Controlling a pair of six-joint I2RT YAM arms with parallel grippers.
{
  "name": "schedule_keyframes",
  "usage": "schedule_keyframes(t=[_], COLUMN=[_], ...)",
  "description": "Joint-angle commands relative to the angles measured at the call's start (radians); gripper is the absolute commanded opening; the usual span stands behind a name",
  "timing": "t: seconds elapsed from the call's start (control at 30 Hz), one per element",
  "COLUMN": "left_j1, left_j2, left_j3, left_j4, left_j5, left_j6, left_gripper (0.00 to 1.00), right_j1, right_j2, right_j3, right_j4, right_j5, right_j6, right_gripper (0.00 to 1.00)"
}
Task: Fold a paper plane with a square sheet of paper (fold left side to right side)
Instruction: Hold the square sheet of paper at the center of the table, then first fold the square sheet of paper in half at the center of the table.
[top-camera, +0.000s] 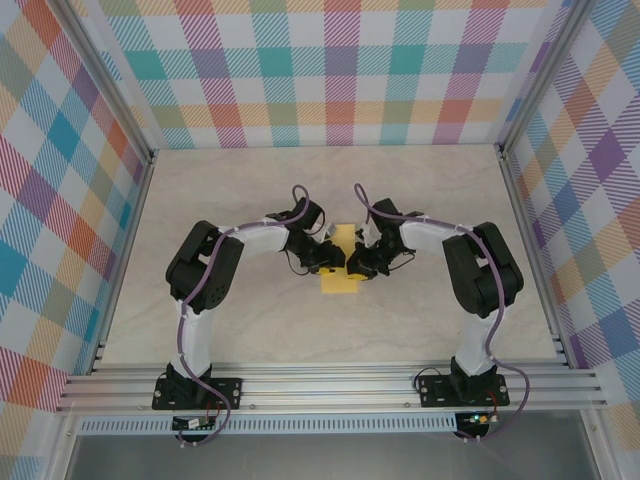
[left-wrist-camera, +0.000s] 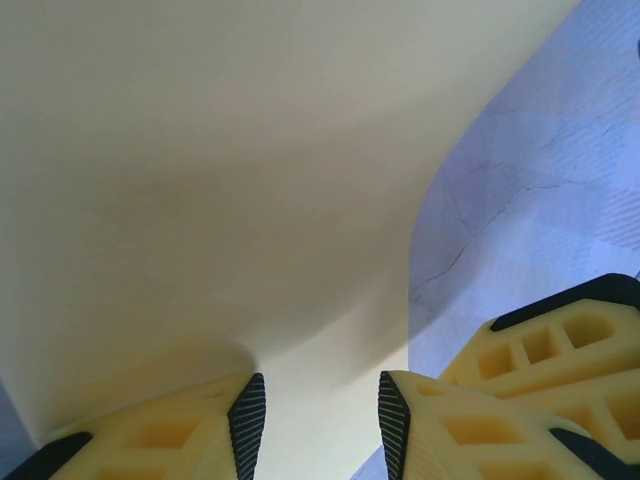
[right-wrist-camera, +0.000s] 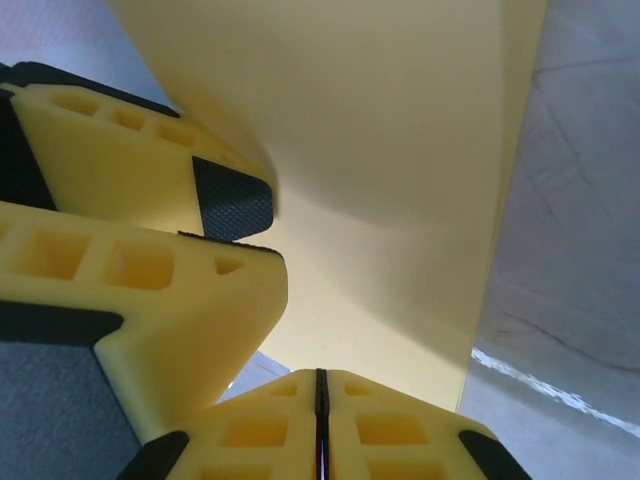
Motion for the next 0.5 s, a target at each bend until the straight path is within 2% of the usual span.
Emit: schedule_keyframes(t=[0.0, 0.2, 0.47], left_j1=[-0.014, -0.012, 0.006], left_j2=[0.0, -0.014, -0.021], left_j3=[0.002, 0.045, 0.098], left_j4=[-0.03, -0.063, -0.079], left_j5=[-0.034, -0.048, -0.047], left_j6=[-0.008, 0.01, 0.019], left_gripper=[0.39, 0.4, 0.4], right_j1=[0.01, 0.011, 0.01], right_j2=[0.049, 0.086, 0.095], right_j3=[-0.013, -0.016, -0.046], right_j4=[0.012, -0.051, -0.053], right_j5=[-0.007, 0.101, 0.162], right_j6=[0.011, -0.024, -0.026], right_gripper=[0.08, 0.08, 0.08])
